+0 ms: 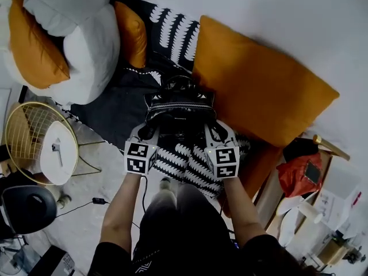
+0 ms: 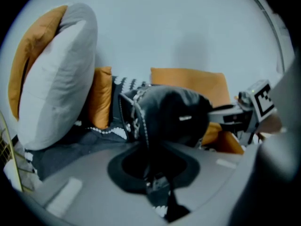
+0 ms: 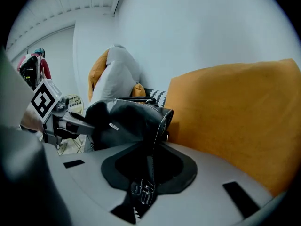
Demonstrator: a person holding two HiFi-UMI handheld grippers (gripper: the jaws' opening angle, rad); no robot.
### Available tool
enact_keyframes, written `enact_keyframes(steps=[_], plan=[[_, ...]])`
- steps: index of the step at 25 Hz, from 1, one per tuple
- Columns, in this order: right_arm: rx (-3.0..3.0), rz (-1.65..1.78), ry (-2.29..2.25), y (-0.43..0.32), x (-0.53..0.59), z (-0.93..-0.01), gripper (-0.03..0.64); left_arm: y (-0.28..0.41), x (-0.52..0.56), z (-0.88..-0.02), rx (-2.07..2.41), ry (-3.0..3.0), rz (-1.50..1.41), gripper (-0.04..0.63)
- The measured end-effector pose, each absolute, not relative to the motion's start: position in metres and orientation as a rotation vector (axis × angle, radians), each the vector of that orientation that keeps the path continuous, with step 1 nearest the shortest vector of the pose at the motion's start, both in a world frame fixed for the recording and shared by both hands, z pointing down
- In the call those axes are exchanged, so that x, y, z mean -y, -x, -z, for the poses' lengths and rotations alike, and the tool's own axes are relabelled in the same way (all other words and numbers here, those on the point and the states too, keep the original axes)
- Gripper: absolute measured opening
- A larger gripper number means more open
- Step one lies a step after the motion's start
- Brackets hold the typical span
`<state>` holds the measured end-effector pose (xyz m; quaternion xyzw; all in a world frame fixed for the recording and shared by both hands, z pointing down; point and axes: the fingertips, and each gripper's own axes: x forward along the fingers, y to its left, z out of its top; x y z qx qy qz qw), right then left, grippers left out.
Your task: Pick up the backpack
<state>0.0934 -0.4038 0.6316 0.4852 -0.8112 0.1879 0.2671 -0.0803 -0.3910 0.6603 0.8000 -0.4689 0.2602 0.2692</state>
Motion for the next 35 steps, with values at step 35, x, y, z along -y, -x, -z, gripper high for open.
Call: enact_keyframes(steps=[35], plan=[[2.384, -0.385, -1.507, -0.066, 0.27, -0.398, 0.043, 0.104, 0.262, -0.414, 1.407, -2.367, -0.489, 0.048]])
